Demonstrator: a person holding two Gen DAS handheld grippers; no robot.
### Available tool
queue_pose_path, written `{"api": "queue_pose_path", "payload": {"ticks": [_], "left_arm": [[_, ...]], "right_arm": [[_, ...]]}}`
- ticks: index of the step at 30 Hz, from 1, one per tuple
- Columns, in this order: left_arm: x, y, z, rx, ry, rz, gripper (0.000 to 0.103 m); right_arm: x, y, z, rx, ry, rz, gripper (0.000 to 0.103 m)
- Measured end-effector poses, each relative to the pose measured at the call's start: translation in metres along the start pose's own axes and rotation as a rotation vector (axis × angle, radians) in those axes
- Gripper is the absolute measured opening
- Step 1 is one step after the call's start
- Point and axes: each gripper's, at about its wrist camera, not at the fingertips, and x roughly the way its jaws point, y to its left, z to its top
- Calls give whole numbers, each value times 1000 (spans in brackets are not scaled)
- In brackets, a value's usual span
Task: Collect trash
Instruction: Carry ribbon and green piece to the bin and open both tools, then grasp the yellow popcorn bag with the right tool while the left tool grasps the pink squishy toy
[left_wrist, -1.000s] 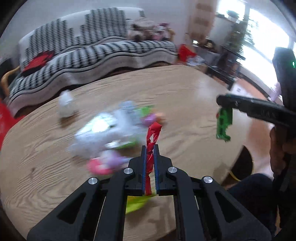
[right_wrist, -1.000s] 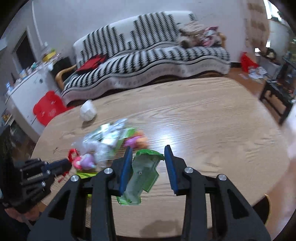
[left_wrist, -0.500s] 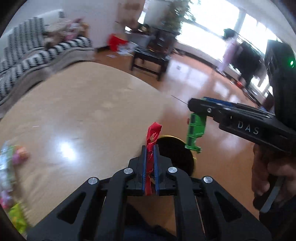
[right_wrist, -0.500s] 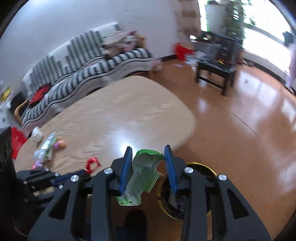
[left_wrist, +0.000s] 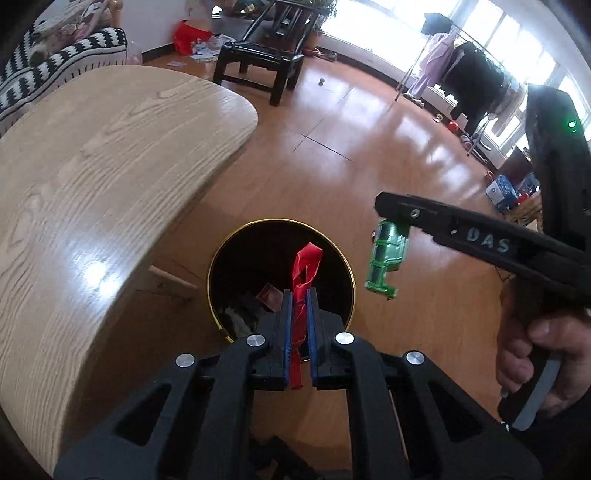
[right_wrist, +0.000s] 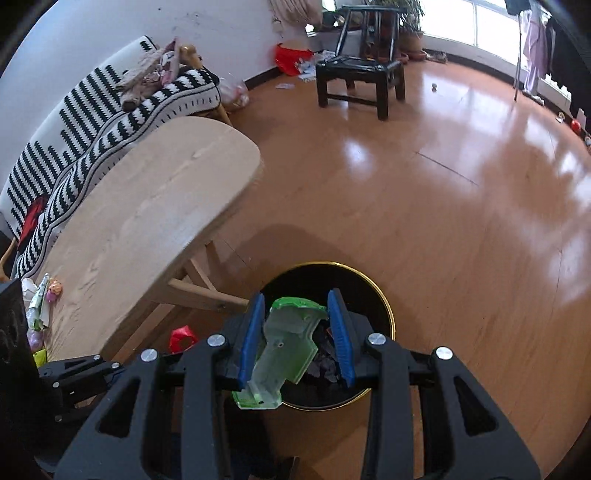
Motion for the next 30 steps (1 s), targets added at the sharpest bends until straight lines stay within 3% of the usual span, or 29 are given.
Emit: {"api": "queue_pose_path", "payload": {"ticks": [15, 16, 18, 19, 20, 26, 30], "left_arm": [[17, -9, 14, 16, 16, 8, 7], [19, -11, 16, 25, 22, 10, 10], [21, -16, 15, 30, 40, 6, 37], [21, -16, 16, 26, 37, 12, 64], [17, -15, 17, 22, 17, 21, 70], [-2, 0, 19, -64, -45, 38, 73], [-37, 21, 15, -162, -120, 5, 74]], "right_arm": [[14, -1, 12, 20, -5, 1, 38], [14, -1, 12, 23, -4, 0, 42], [15, -4, 13, 31, 1, -7, 65], [13, -4, 12, 35, -5, -12, 67], [12, -5, 12, 37, -10, -15, 67], [7, -6, 13, 52, -14, -32, 71], [-1, 21, 19, -4, -34, -15, 75]]}}
